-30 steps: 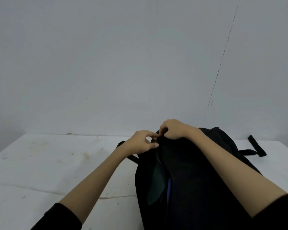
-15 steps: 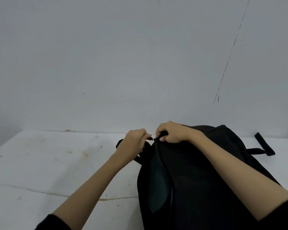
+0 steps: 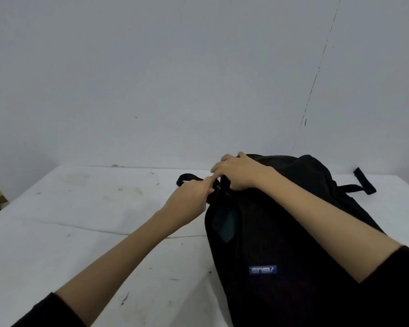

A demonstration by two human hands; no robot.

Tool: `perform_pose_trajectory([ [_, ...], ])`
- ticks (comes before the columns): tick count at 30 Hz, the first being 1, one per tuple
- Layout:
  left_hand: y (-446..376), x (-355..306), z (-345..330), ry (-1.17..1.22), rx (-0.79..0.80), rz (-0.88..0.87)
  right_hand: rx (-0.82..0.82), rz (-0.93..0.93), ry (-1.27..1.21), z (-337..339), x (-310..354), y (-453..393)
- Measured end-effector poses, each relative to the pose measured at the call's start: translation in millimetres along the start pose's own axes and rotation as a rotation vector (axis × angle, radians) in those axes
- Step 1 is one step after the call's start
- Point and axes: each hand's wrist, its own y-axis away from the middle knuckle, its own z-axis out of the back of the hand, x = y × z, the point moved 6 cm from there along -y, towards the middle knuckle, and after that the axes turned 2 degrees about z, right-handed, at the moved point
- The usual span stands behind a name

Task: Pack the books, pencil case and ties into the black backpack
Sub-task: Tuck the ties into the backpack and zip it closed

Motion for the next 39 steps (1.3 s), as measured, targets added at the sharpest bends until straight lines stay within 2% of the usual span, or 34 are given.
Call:
perform_pose_trajectory([
  [4,11.6,-19.9,-5.6,-0.013,0.030,-0.026,-0.059,-0.058,0.180,-2.3,8.8,17.7],
  [9,41.5,-26.3,10.2,-0.006,0.026,-0.075,-0.185,-0.234,0.030,0.8,-4.8,30.5],
  [11,52.3,-21.8,13.2,0.058,0.018,-0.042,-0.152,-0.171,-0.137,-0.6,7.2,36.3],
  [13,59.1,-24.8,11.8,0.059,0.013,-0.013,-0.040,-0.071,-0.263,-4.2,23.8,47.8],
  [15,64.6,-34.6,8.7,0.056,0.015,-0.004,-0.014,-0.028,-0.189,-7.4,32.8,61.3],
  [18,79.9,-51.7,7.3,0.065,0.029,-0.043,-0.153,-0.109,-0.051,-9.0,27.0,77.3],
  [22,114.7,-63.9,13.4,0.015,0.060,-0.124,-0.260,-0.222,-0.081,-8.6,20.3,85.7],
  [25,132.0,-69.8,17.4,-0.039,0.075,-0.103,-0.294,-0.240,-0.080,-9.1,26.0,91.4],
  [27,138.8,-78.3,18.1,-0.080,0.066,-0.070,-0.267,-0.233,-0.151,-9.0,28.2,100.0],
  [29,142.6,-85.3,17.4,-0.125,0.040,-0.029,-0.158,-0.152,-0.252,-10.3,35.6,108.7],
  [32,149.1,-89.5,11.0,-0.123,0.006,0.026,-0.024,0.013,-0.173,-14.7,60.4,126.0],
  [35,162.3,-96.4,4.8,-0.113,-0.003,0.017,-0.156,-0.019,-0.074,-18.8,69.5,137.7],
  [39,176.8,-98.8,14.3,-0.176,-0.042,-0.001,-0.302,-0.111,-0.099,-9.6,73.4,146.8],
])
